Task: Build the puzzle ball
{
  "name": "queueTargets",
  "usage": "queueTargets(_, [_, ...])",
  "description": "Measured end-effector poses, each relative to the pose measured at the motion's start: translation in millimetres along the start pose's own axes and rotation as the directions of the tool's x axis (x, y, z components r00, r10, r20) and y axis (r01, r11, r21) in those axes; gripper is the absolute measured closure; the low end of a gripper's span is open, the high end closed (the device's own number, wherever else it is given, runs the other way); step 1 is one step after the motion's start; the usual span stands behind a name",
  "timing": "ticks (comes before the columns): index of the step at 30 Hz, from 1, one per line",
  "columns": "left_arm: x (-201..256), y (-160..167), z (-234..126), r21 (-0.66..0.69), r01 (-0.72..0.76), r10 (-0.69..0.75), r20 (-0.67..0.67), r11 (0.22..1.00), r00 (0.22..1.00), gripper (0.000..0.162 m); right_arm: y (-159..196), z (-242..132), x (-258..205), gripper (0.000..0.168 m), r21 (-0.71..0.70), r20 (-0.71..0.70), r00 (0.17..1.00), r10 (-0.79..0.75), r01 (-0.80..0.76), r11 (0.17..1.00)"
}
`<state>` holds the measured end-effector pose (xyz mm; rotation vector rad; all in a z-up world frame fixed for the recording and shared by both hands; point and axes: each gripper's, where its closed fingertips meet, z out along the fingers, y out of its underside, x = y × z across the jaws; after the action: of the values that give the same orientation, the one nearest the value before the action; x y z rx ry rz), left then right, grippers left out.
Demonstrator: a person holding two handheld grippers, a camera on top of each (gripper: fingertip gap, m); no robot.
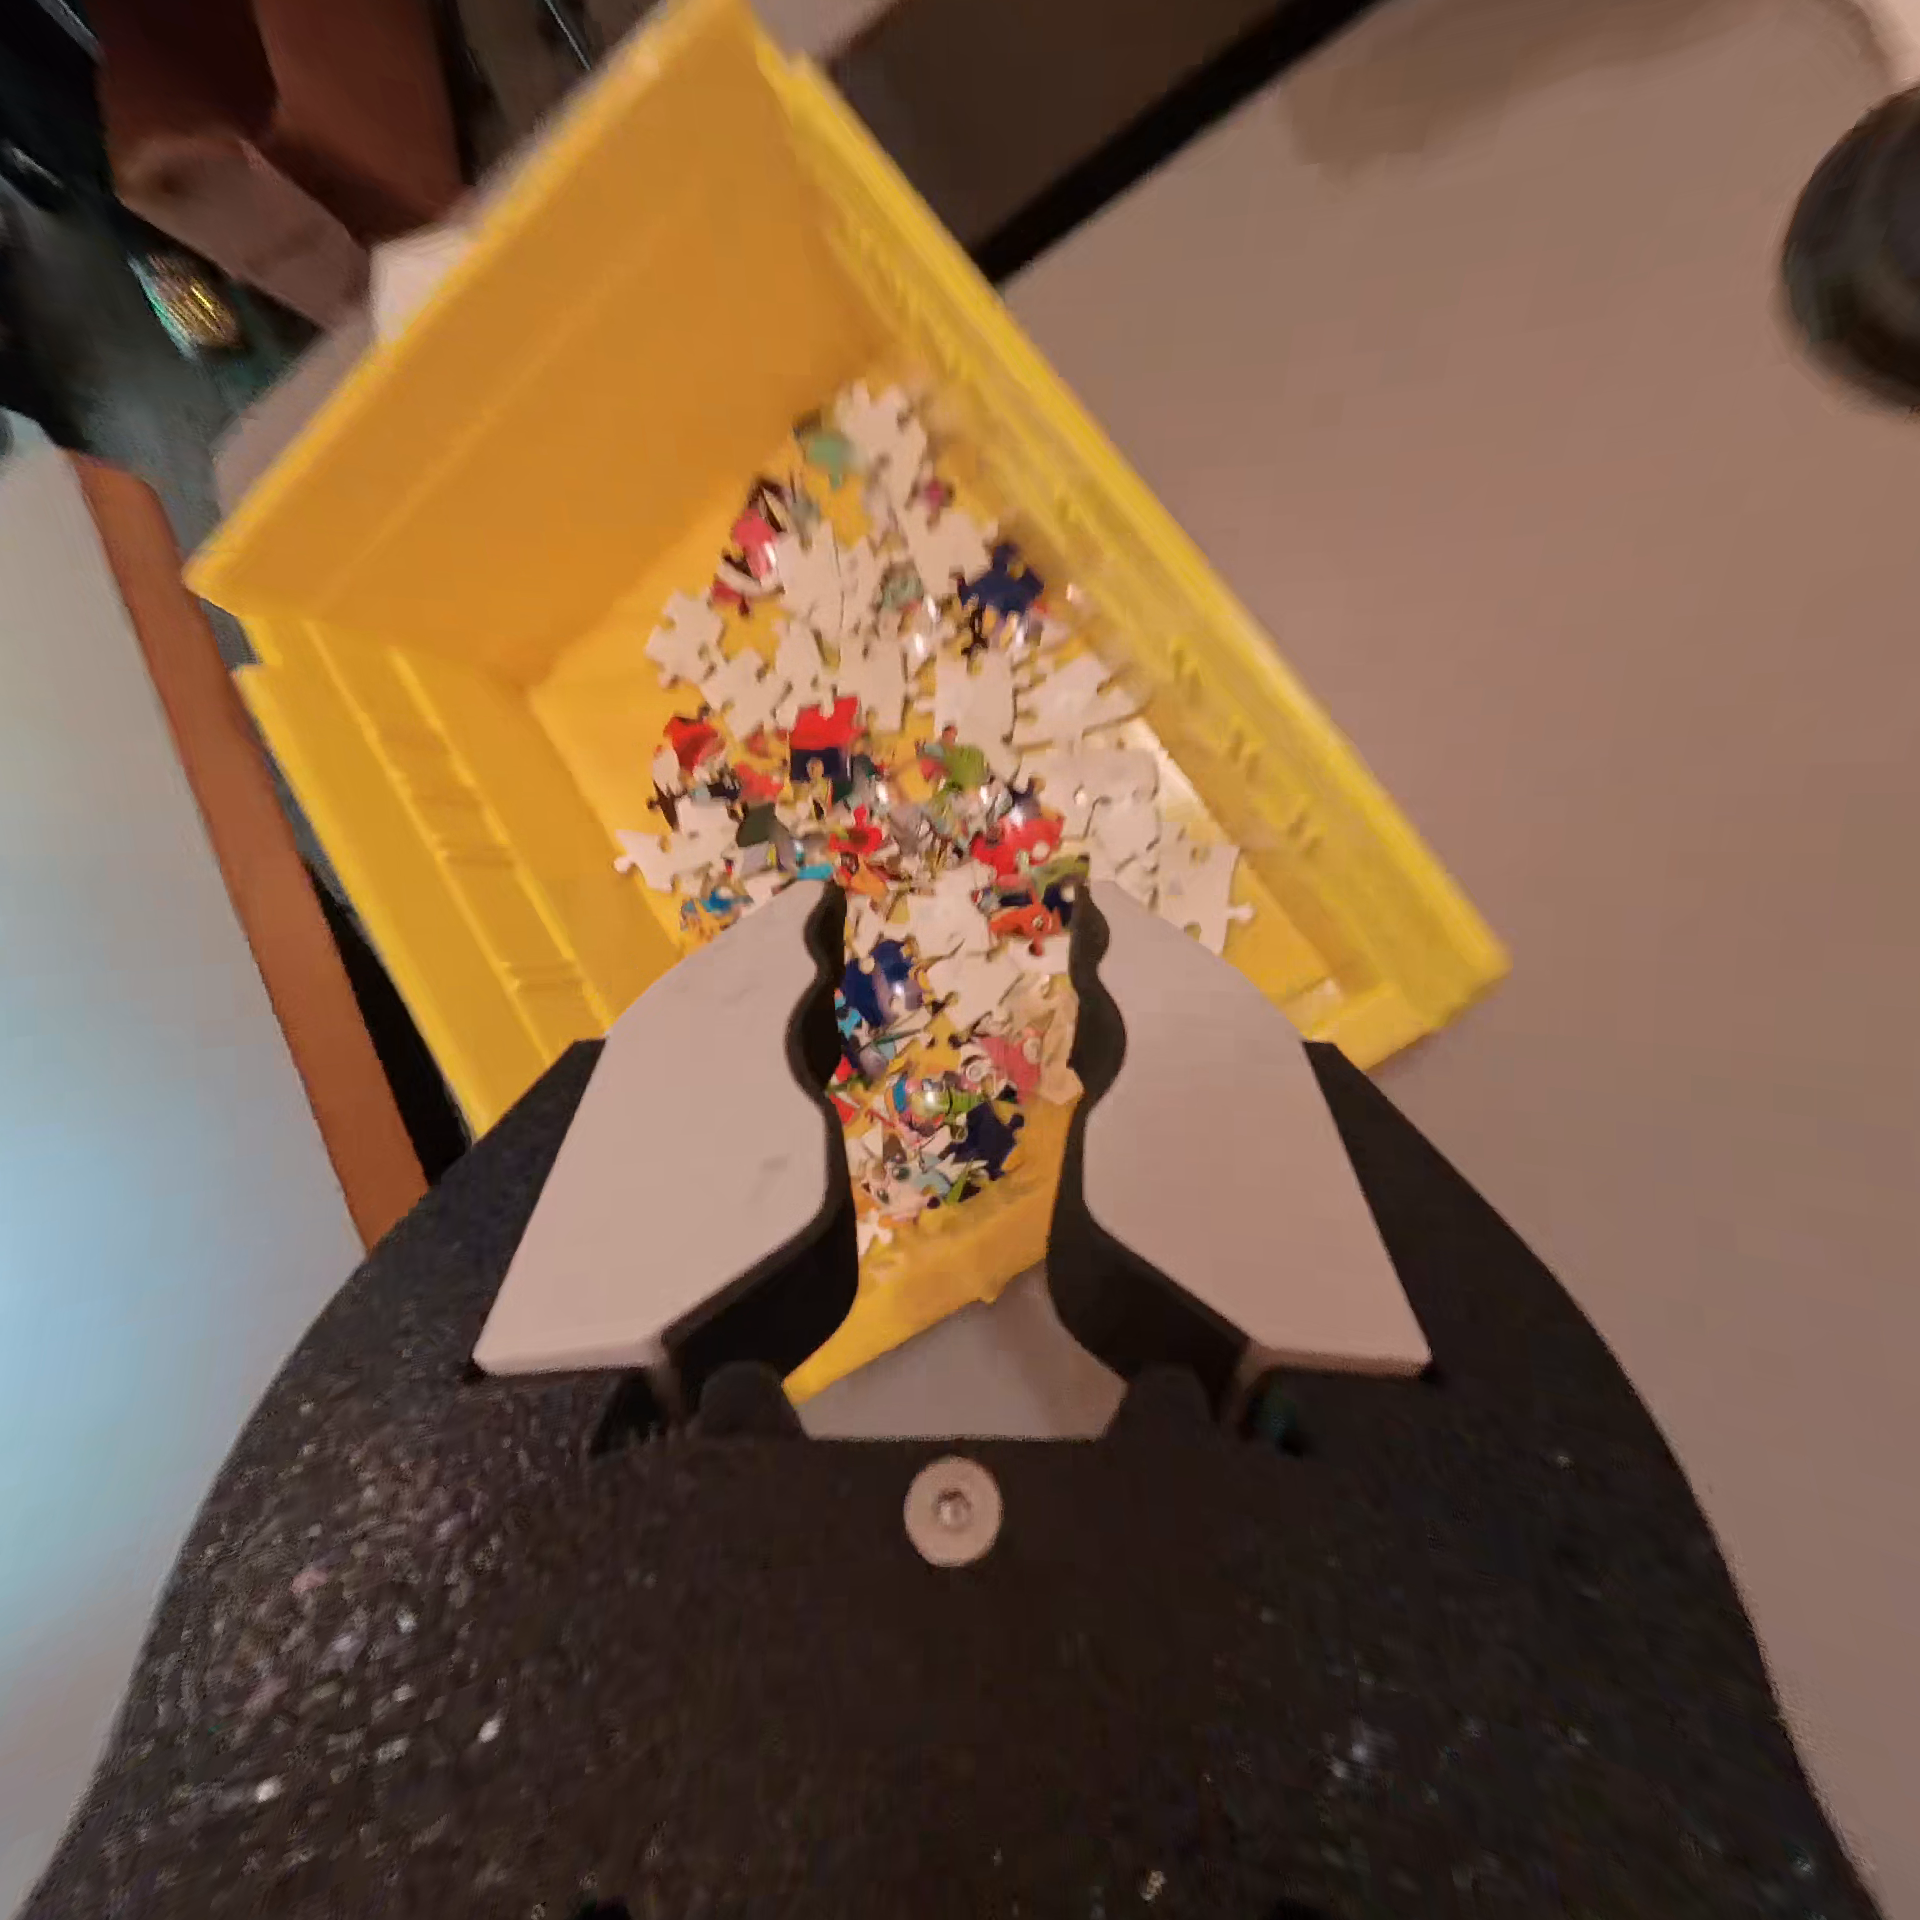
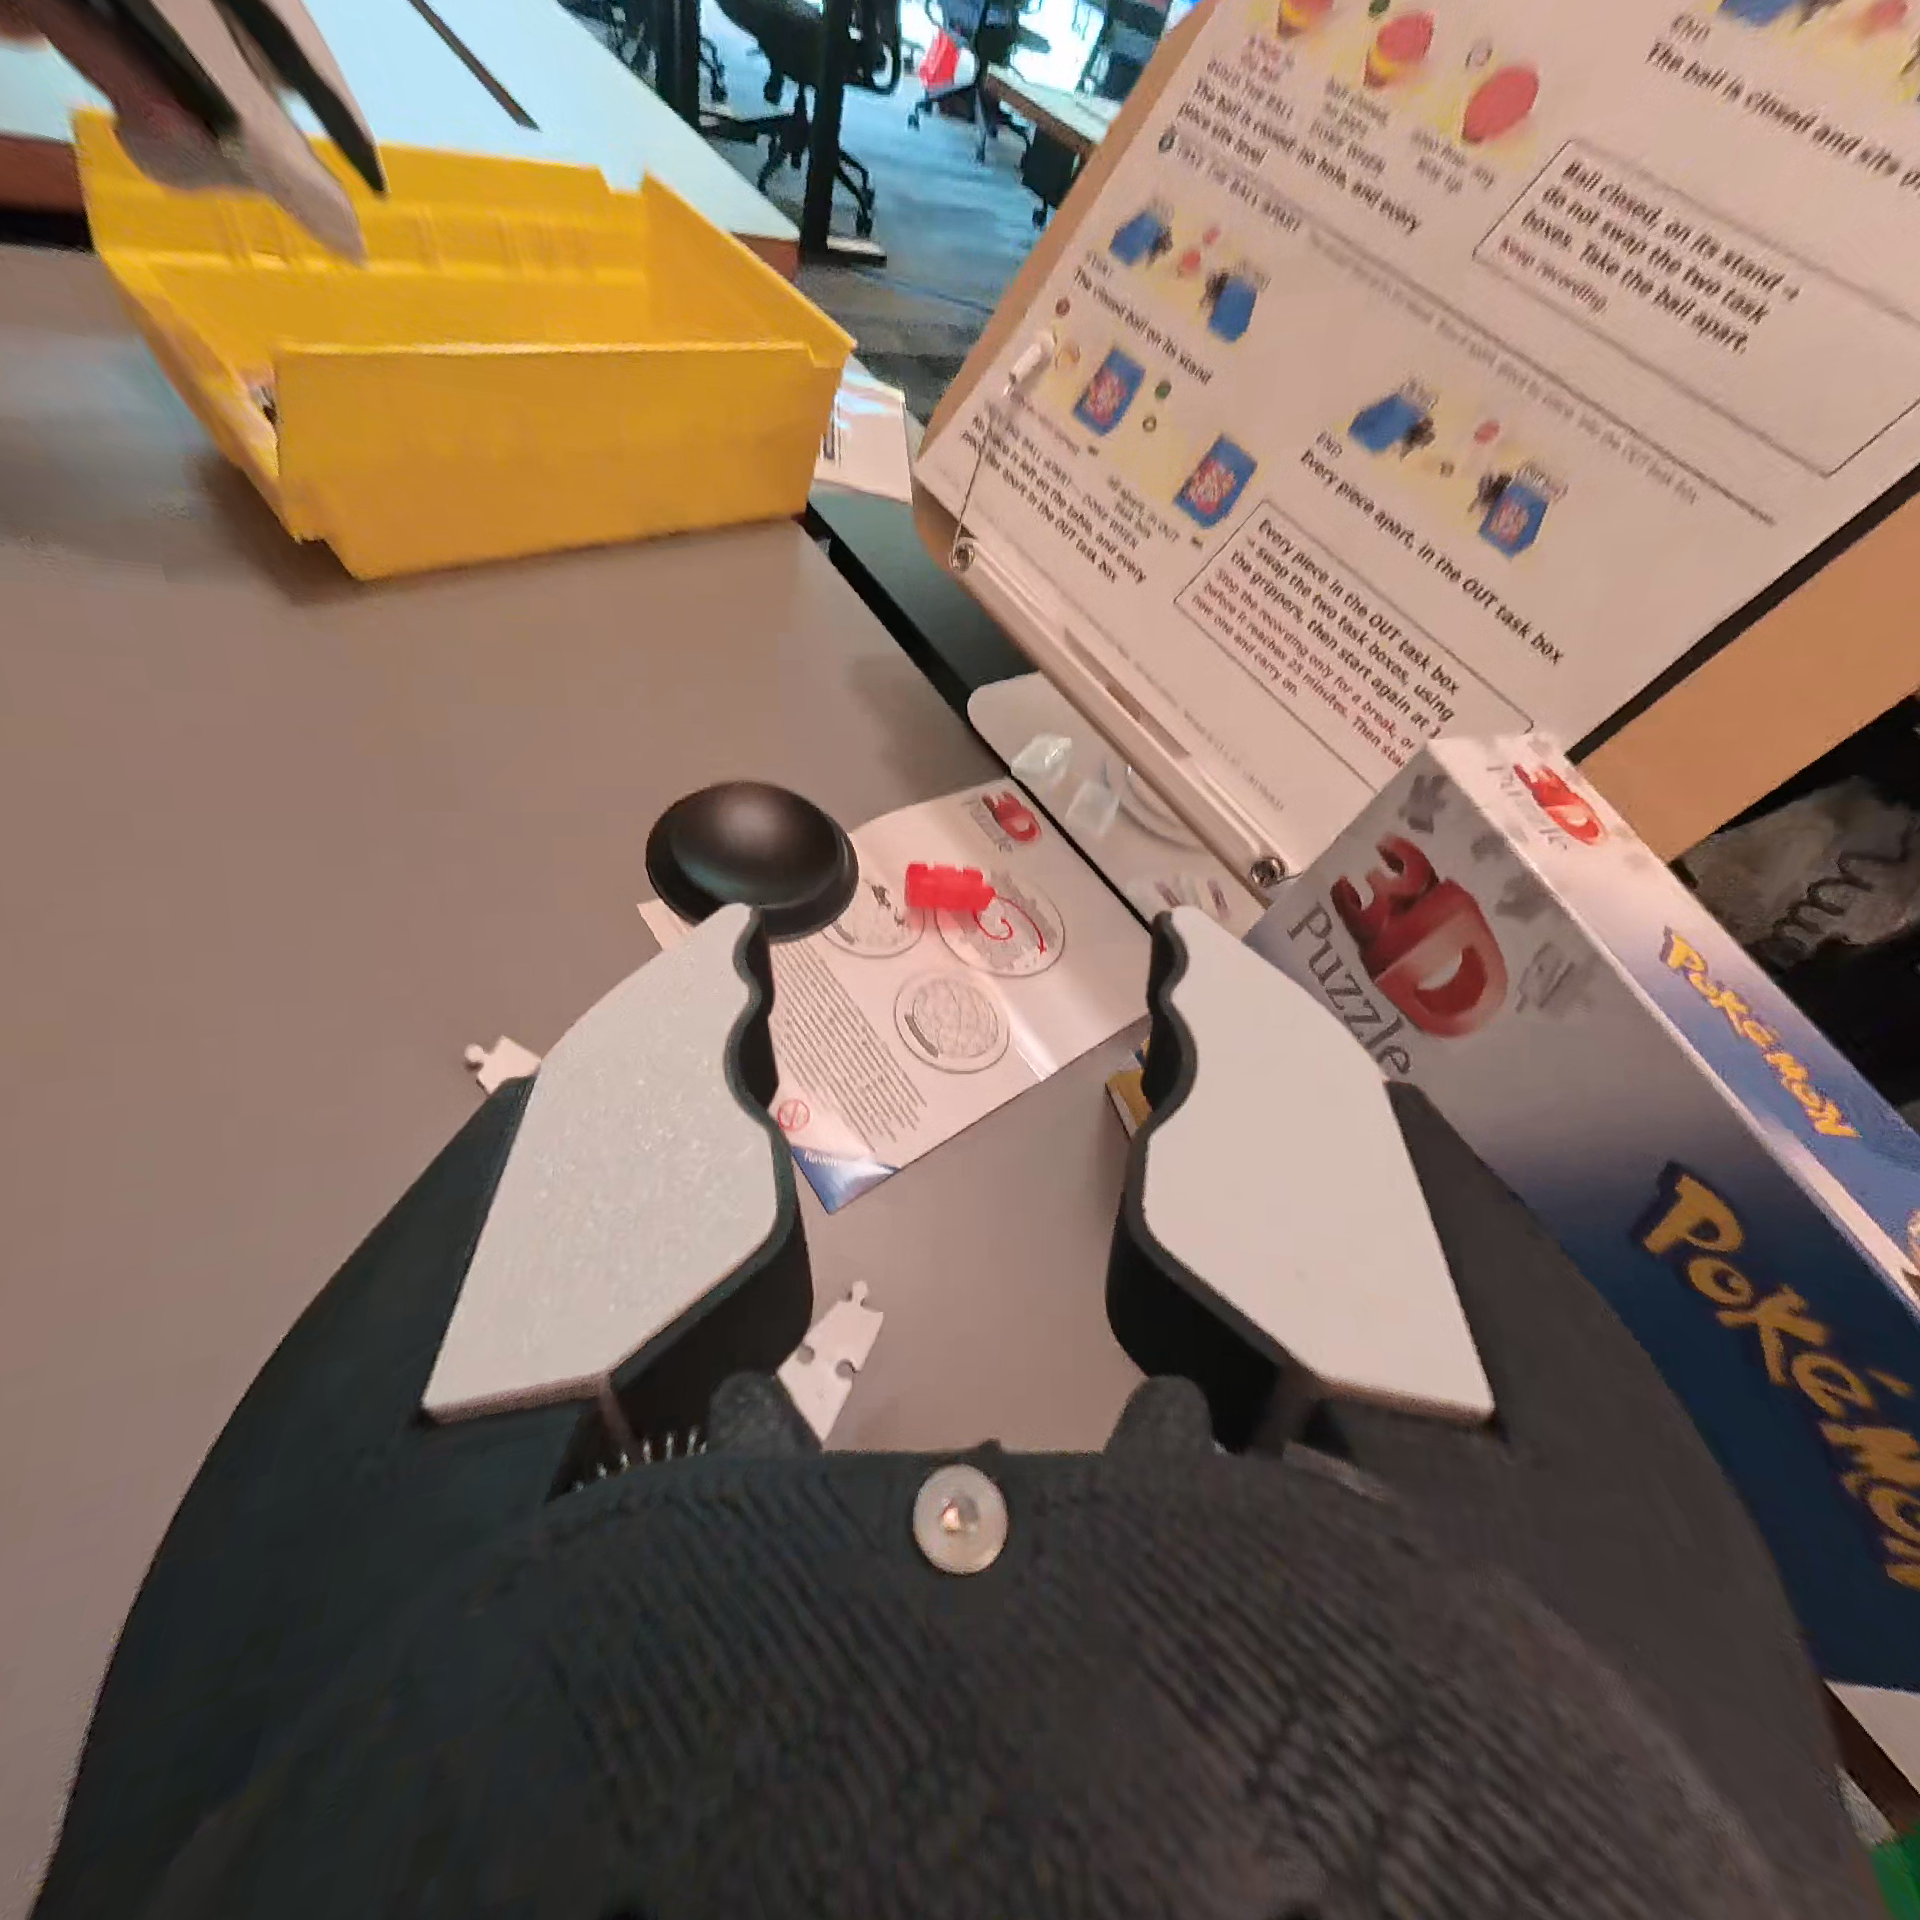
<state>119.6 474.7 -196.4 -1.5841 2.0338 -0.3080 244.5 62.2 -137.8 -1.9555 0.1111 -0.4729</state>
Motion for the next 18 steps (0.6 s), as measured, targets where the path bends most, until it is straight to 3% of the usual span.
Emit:
queueTargets(4, [-1.6, 29.5, 42.1, -0.152, -0.107, 0.098, -0.069, 0.983, 0.993, 0.126, -9.6, -2.4, -1.5, 0.100, 0.039, -0.010, 1.000, -0.009, 0.009, 0.999])
queueTargets(9, [14.4, 46.8, 75.0, -0.211, -0.169, 0.113, -0.253, 0.963, 0.961, 0.130, -9.9, -2.5, -4.5, 0.101, 0.045, 0.006, 1.000, -0.010, 0.009, 0.999])
queueTargets(18, [23.1, 55.5, 88.1, -0.182, -0.544, 0.451, -0.383, 0.819, 0.806, 0.116, -4.4, 0.5, -6.5, 0.101, 0.024, 0.021, 1.000, -0.014, 0.013, 1.000])
